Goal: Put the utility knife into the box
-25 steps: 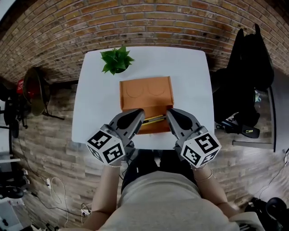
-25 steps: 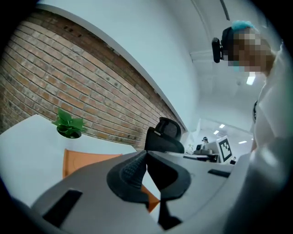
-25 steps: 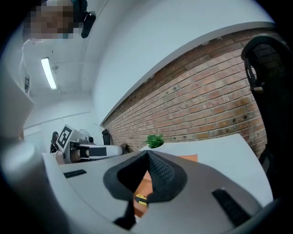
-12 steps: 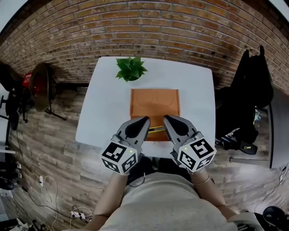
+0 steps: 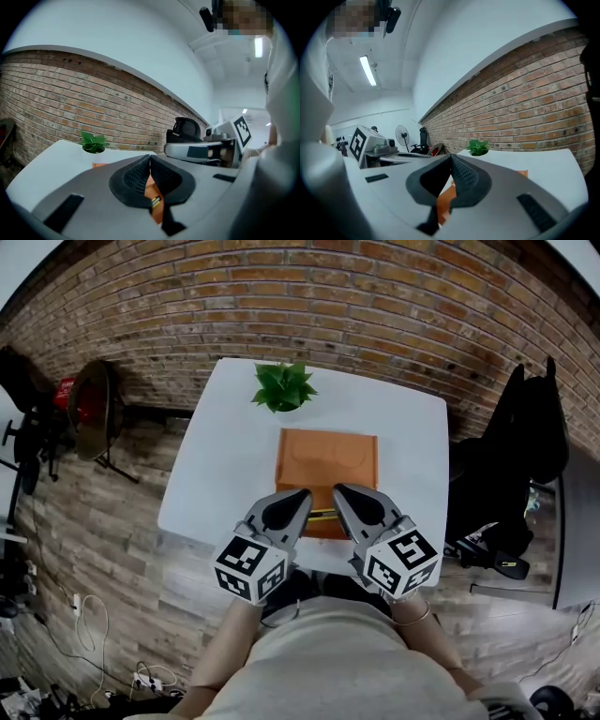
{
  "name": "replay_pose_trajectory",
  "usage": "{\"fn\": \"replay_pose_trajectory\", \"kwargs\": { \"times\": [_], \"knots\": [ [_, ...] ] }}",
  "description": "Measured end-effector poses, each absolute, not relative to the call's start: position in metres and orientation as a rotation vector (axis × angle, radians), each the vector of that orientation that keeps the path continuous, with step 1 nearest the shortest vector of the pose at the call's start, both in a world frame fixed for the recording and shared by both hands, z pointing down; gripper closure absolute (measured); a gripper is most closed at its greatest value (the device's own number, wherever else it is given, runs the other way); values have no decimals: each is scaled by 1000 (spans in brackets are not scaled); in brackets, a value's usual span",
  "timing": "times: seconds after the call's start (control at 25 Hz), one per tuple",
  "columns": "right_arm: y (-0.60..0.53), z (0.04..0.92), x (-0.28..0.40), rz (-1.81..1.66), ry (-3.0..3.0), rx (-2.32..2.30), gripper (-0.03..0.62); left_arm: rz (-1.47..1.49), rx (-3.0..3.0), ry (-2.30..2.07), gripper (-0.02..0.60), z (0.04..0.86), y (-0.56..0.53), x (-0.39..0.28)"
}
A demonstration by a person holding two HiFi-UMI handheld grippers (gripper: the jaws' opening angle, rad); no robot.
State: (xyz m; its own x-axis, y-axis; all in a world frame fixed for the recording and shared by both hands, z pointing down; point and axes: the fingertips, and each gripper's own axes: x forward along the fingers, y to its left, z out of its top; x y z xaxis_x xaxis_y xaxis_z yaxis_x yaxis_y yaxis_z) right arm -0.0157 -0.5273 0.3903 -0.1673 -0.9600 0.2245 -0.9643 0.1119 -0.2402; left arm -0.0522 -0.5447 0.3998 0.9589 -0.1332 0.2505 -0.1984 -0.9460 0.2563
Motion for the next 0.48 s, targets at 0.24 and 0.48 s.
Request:
{"fn": "replay_pose_trajectory", "kwargs": {
  "times": [0.24, 0.48],
  "knots": [
    [-524, 400, -21, 549, -2315, 2001, 595, 425, 2819, -299, 574, 411, -546, -55],
    [-519, 404, -23, 581, -2317, 1992, 595, 426, 2804, -271, 574, 415, -540, -51]
  ]
}}
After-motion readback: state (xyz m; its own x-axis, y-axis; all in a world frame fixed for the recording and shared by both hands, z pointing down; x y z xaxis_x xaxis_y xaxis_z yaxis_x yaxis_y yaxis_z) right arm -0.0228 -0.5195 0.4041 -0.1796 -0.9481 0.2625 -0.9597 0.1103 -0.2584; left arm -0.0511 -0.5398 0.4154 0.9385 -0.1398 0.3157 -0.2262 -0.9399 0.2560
